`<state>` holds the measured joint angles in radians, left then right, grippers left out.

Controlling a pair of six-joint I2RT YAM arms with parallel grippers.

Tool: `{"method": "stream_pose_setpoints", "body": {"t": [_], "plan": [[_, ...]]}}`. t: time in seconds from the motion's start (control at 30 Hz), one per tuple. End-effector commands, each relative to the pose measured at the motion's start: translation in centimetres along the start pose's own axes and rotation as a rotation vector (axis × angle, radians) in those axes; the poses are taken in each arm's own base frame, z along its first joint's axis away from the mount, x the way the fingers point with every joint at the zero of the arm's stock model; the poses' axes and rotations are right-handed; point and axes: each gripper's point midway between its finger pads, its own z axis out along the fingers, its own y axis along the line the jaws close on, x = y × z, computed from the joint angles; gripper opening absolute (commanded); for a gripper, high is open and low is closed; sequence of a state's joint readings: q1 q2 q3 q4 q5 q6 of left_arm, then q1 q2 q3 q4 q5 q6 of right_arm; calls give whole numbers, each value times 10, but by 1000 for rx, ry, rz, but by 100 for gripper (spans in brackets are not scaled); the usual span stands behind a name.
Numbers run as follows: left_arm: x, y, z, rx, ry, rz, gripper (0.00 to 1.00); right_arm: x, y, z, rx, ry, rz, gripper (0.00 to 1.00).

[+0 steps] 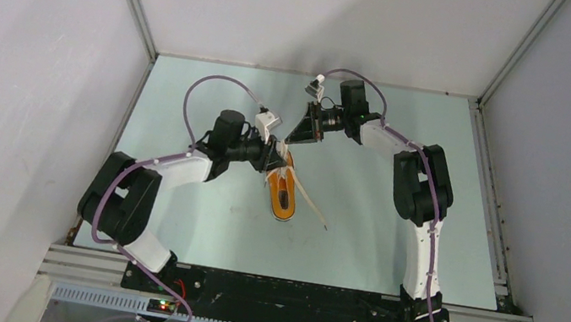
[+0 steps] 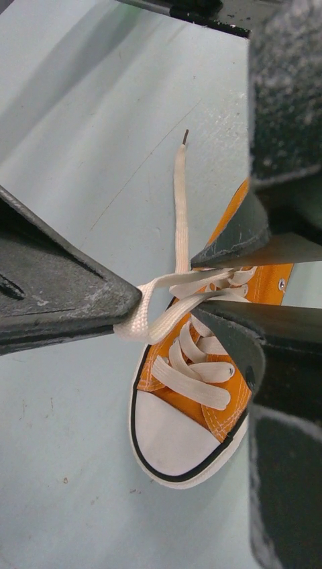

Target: Tie the shoes

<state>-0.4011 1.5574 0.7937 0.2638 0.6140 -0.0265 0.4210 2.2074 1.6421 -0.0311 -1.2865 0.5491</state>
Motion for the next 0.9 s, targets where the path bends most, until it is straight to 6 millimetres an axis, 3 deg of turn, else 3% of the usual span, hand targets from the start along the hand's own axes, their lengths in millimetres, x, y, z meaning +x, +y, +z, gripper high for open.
{"method": "stream_pose_setpoints", "body": {"t": [0.0,0.73,0.87], "plan": [[2,-8,2,41,-7,35,27,-9,9,-4,-7,-14,-37,0],[7,-6,2,35,-4,21,15,-9,8,-5,-5,-16,-36,0],[7,-7,2,46,-5,23,8,-9,7,-5,-1,-16,-34,0]]}}
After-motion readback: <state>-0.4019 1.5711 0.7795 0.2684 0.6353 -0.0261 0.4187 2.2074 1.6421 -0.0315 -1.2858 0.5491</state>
